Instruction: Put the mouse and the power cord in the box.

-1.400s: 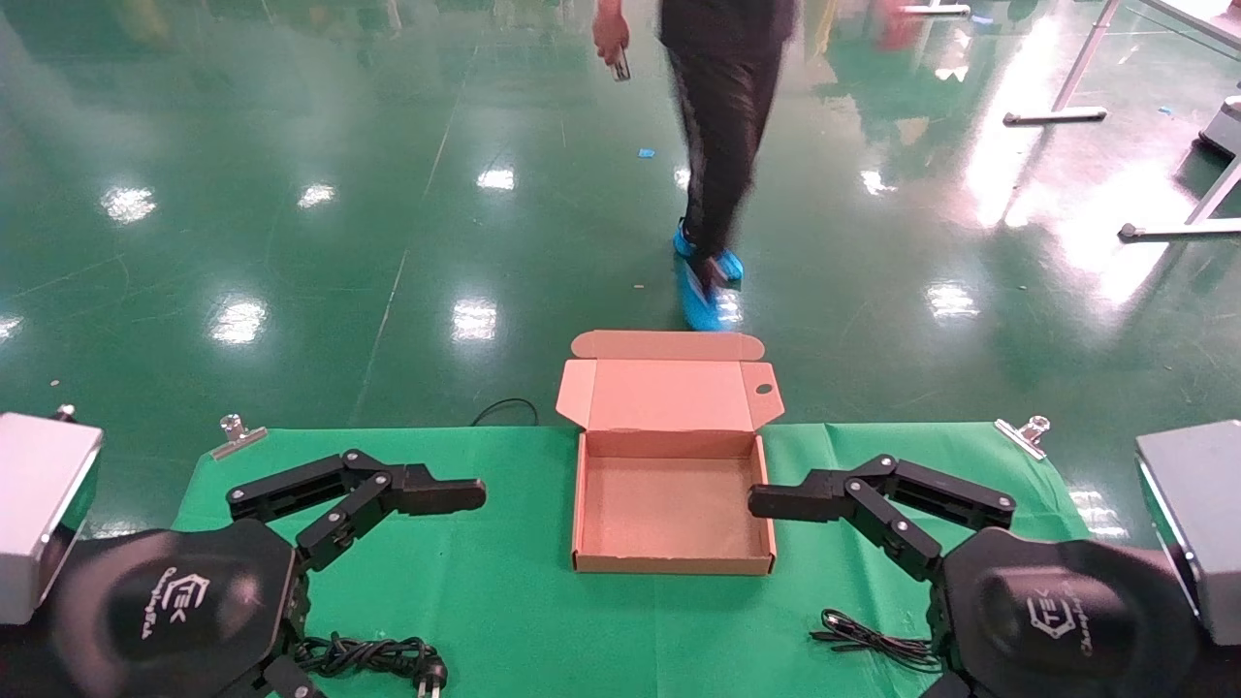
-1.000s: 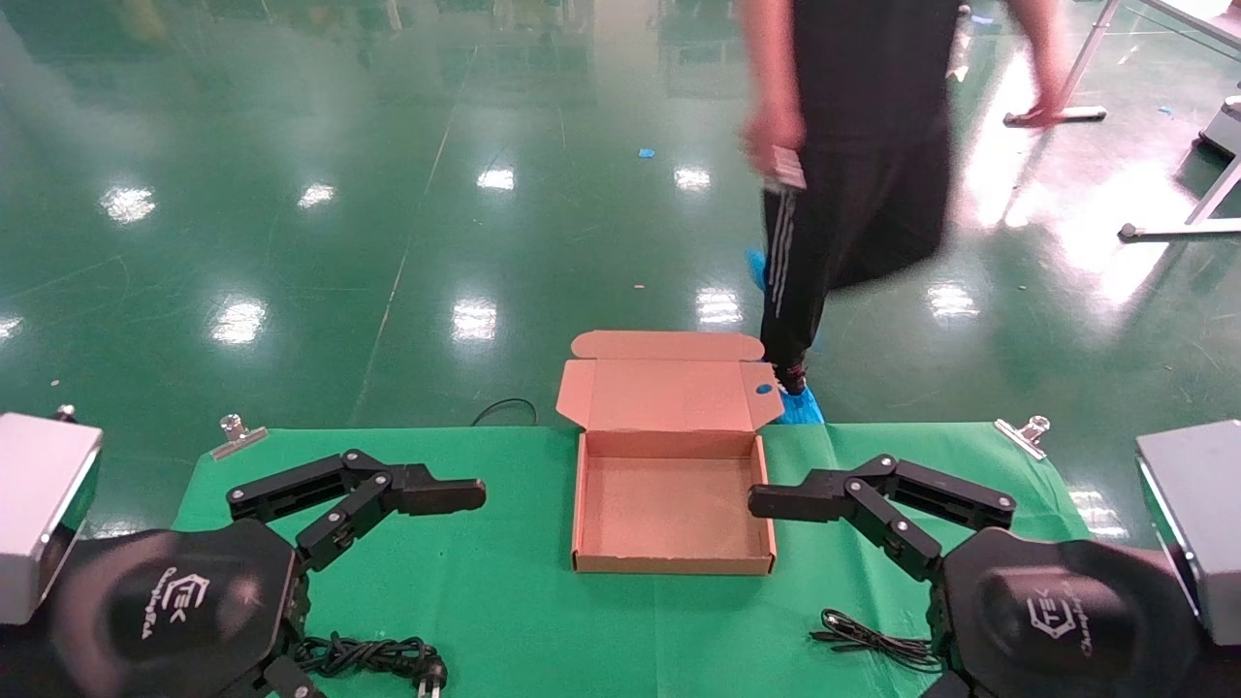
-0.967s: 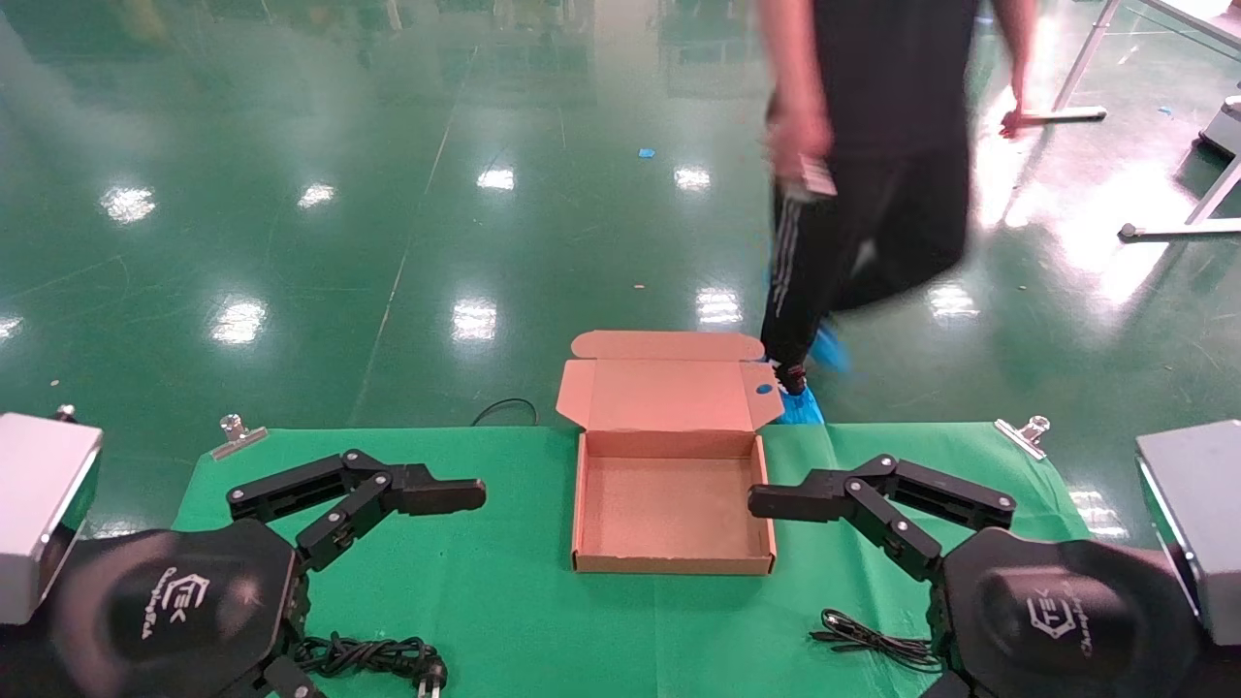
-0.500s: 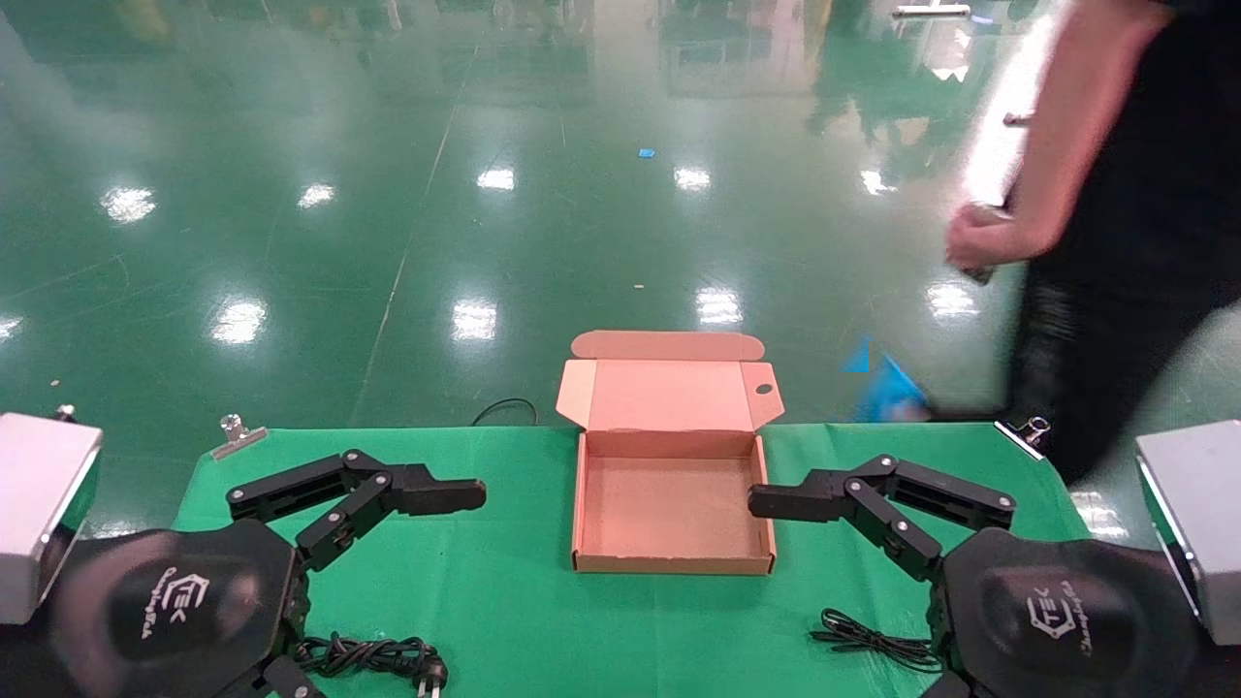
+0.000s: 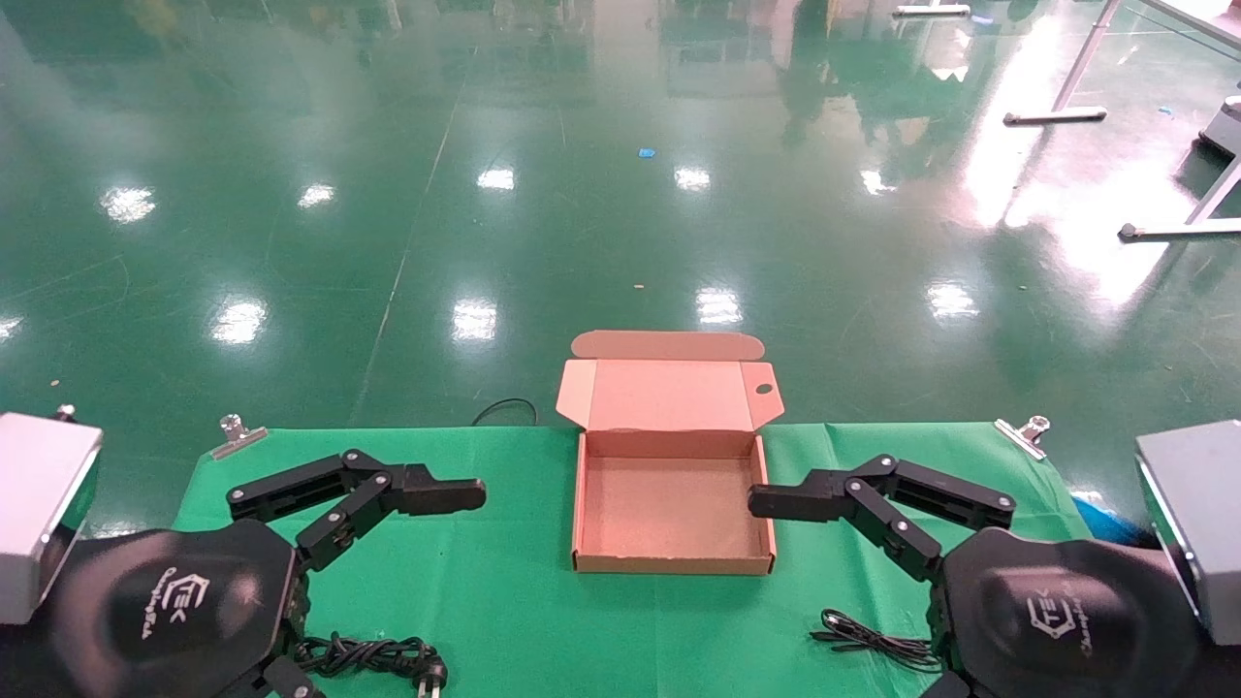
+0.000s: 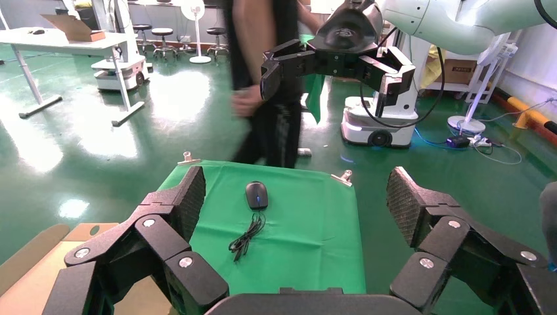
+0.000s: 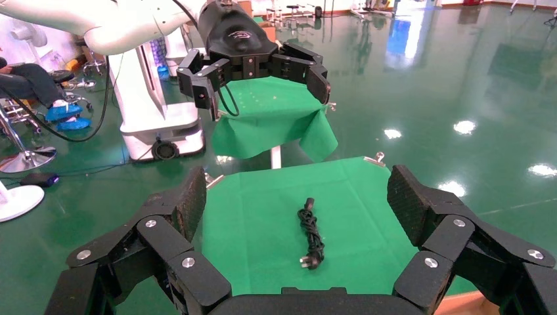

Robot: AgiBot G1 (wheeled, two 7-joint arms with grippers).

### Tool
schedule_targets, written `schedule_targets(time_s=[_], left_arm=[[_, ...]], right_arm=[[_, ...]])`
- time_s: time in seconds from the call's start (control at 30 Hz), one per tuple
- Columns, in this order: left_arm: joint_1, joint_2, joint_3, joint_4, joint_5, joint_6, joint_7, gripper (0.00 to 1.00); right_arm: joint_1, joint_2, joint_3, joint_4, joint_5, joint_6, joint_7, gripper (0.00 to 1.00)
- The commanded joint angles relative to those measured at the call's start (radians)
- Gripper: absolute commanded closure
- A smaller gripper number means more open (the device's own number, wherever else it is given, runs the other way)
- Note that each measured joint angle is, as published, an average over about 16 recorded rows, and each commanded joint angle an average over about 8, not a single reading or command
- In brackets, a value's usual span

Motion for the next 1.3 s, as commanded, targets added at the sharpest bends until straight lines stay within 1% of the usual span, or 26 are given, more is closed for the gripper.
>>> schedule_targets(time_s=[0.03,0.33,0.57,0.67,0.8,0.93,1.13,1.3], left_arm=[[0.000,0.000,0.000,0.000,0.000,0.000,0.000,0.00],[-0.002,-0.005,0.000,-0.001,0.007,0.003,0.004,0.00],[-0.016,-0.033,0.019,0.008,0.069,0.030,0.024,0.00],[-0.039,-0.047,0.040,0.010,0.132,0.047,0.041,0.00],[-0.101,-0.063,0.089,0.008,0.271,0.068,0.080,0.00],[-0.173,-0.056,0.156,0.029,0.401,0.082,0.126,0.00],[-0.260,0.001,0.258,0.132,0.520,0.084,0.201,0.00],[-0.329,0.078,0.347,0.236,0.623,0.080,0.284,0.00]], right_arm=[[0.000,0.000,0.000,0.000,0.000,0.000,0.000,0.00],[-0.002,0.005,-0.002,-0.003,-0.006,-0.004,-0.002,0.00],[0.025,0.027,-0.022,-0.023,-0.065,-0.042,-0.025,0.00],[0.052,0.042,-0.042,-0.042,-0.109,-0.063,-0.038,0.00],[0.082,0.066,-0.083,-0.076,-0.177,-0.082,-0.069,0.00],[0.104,0.085,-0.140,-0.129,-0.243,-0.089,-0.125,0.00],[0.159,0.088,-0.237,-0.246,-0.336,-0.092,-0.228,0.00],[0.237,0.068,-0.321,-0.367,-0.438,-0.087,-0.321,0.00]])
